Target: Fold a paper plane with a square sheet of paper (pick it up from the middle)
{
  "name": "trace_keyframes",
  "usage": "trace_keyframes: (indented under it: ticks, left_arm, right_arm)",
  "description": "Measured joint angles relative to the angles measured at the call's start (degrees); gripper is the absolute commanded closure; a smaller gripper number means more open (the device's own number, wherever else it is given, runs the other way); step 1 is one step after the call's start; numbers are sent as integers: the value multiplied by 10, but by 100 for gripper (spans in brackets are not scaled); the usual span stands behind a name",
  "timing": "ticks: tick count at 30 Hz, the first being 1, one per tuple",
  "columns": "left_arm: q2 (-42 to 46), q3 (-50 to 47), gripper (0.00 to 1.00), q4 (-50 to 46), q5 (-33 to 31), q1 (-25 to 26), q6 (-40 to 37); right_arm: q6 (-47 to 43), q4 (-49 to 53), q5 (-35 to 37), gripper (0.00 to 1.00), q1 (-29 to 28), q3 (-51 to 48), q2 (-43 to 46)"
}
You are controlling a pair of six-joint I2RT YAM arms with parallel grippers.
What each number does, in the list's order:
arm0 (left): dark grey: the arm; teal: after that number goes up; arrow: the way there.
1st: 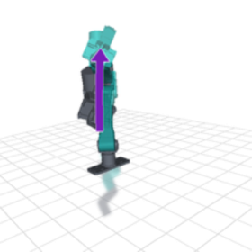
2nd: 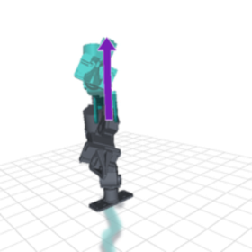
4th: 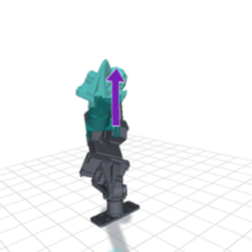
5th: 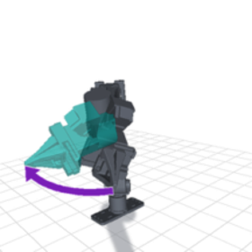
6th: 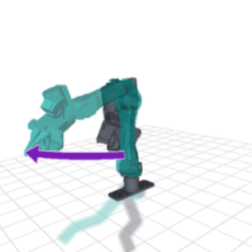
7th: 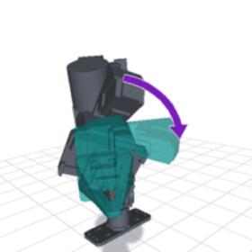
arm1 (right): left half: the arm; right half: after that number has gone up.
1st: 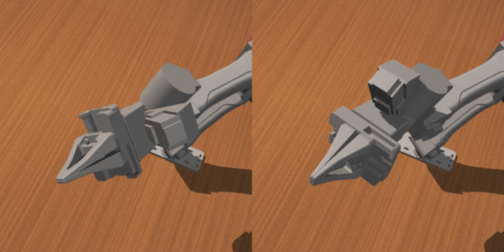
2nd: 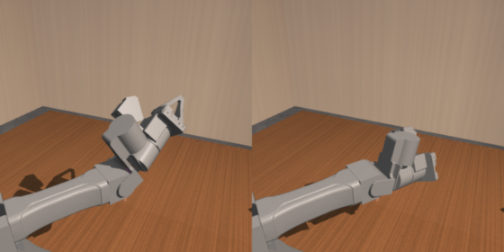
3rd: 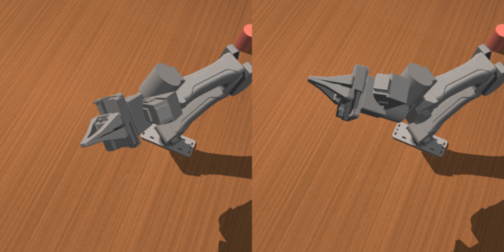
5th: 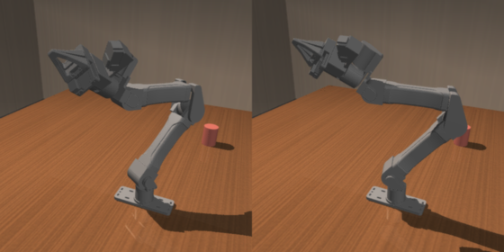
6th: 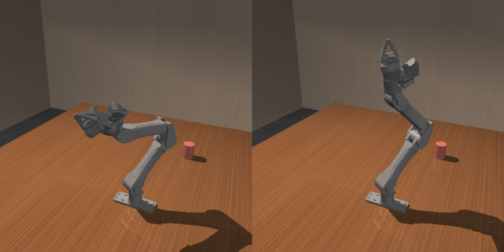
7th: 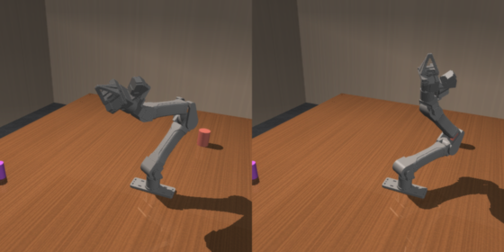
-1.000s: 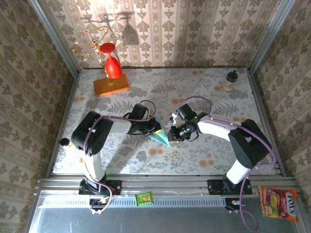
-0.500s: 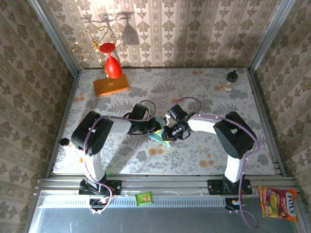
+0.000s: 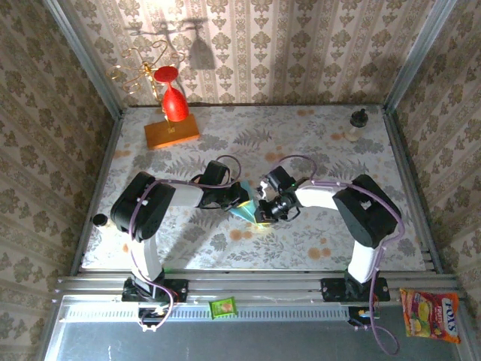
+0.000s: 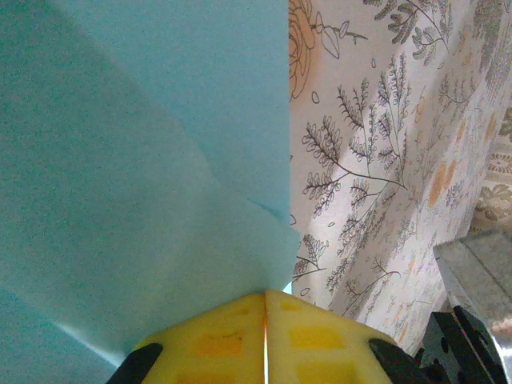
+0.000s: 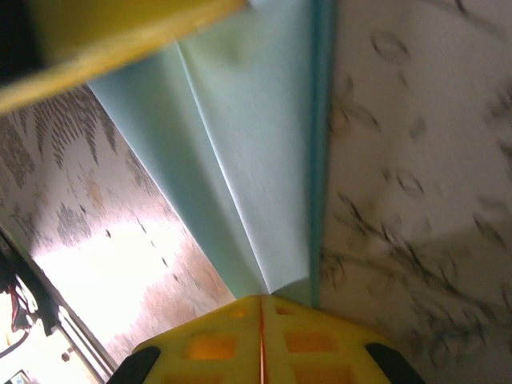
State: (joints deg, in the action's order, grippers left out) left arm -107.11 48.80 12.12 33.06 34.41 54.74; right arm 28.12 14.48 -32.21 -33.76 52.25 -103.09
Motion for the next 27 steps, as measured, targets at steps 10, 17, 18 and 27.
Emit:
trace_keyframes:
  ticks: [10, 17, 18, 27]
  left_arm:
    - [0, 3, 90, -5, 0, 0, -1]
    - [0, 4, 90, -6, 0, 1, -4]
    - [0, 4, 90, -6, 0, 1, -4]
    - [0, 4, 90, -4, 0, 1, -4]
  right_arm:
    - [9, 16, -5, 85, 21, -80, 94]
    - [43, -8, -6, 87, 22, -43, 111]
    - [48, -9, -6, 88, 21, -30, 102]
    - [68, -11, 14, 89, 3, 30, 30]
